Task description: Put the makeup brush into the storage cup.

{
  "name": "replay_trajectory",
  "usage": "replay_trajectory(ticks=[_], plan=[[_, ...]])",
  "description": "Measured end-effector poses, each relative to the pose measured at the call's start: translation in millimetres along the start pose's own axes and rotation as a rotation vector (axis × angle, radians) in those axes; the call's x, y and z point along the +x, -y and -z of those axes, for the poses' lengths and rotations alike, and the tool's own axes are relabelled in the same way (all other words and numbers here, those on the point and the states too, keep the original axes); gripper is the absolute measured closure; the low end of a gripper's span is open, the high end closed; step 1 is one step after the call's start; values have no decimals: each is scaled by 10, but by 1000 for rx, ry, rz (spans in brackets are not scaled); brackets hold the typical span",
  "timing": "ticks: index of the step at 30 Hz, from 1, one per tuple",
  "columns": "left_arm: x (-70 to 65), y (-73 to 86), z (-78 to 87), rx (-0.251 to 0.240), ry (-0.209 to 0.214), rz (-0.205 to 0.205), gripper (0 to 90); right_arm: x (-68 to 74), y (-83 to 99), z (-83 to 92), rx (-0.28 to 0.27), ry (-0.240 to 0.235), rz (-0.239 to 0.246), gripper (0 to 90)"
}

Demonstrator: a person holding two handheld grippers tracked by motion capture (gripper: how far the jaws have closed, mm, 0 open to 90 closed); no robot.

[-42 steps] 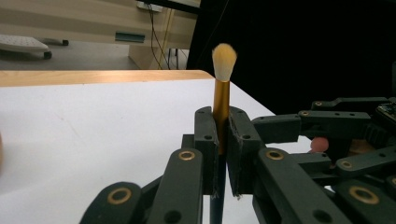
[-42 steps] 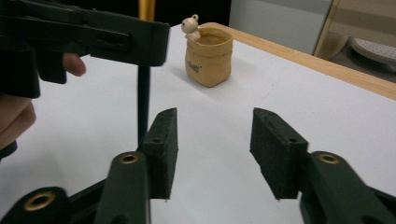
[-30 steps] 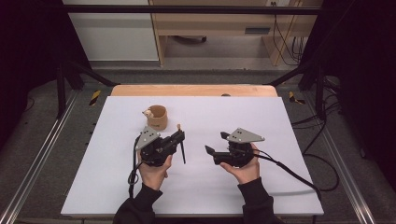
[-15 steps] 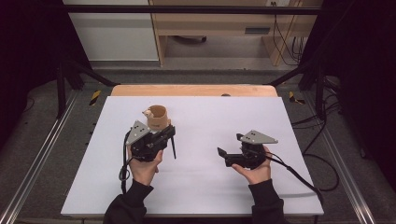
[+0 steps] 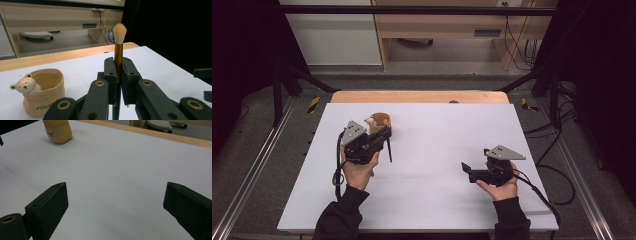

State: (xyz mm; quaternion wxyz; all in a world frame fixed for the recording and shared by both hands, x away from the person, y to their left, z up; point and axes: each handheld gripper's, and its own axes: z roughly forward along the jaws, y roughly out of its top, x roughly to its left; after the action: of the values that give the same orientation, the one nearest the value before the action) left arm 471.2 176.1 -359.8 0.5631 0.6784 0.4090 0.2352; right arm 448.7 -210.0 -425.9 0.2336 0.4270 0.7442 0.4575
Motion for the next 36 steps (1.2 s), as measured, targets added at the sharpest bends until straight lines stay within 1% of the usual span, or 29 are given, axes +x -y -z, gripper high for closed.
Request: replay_trajectory(ticks=[5, 10, 11, 12, 15, 16, 22, 25, 29, 30, 33, 36], plan=[[70, -35, -31, 22, -21, -21, 834, -66, 60, 67, 10, 23, -15, 58], [111, -73, -43, 27, -31, -30, 834, -122, 132, 97, 29, 40, -20, 54], [136, -98, -49, 28, -38, -34, 834, -130, 143, 105, 31, 44, -22, 53], [147, -111, -53, 27, -41, -32, 834, -137, 153, 115, 31, 45, -29, 51], [171, -137, -60, 24, -47, -31, 834, -160, 173, 132, 33, 54, -26, 50], [181, -149, -65, 24, -50, -30, 834, -174, 193, 152, 37, 58, -35, 49], [246, -219, -96, 18, -71, -32, 834, -205, 250, 178, 45, 73, -38, 45], [280, -255, -117, 19, -83, -31, 834, -223, 282, 192, 51, 78, -51, 41], [318, -288, -148, 22, -93, -32, 834, -234, 303, 192, 55, 83, -51, 38], [342, -298, -170, 27, -101, -30, 834, -238, 311, 193, 59, 91, -49, 37], [366, -312, -188, 29, -103, -25, 834, -245, 318, 198, 62, 99, -45, 37], [392, -344, -218, 32, -113, -29, 834, -246, 323, 203, 63, 104, -43, 37]])
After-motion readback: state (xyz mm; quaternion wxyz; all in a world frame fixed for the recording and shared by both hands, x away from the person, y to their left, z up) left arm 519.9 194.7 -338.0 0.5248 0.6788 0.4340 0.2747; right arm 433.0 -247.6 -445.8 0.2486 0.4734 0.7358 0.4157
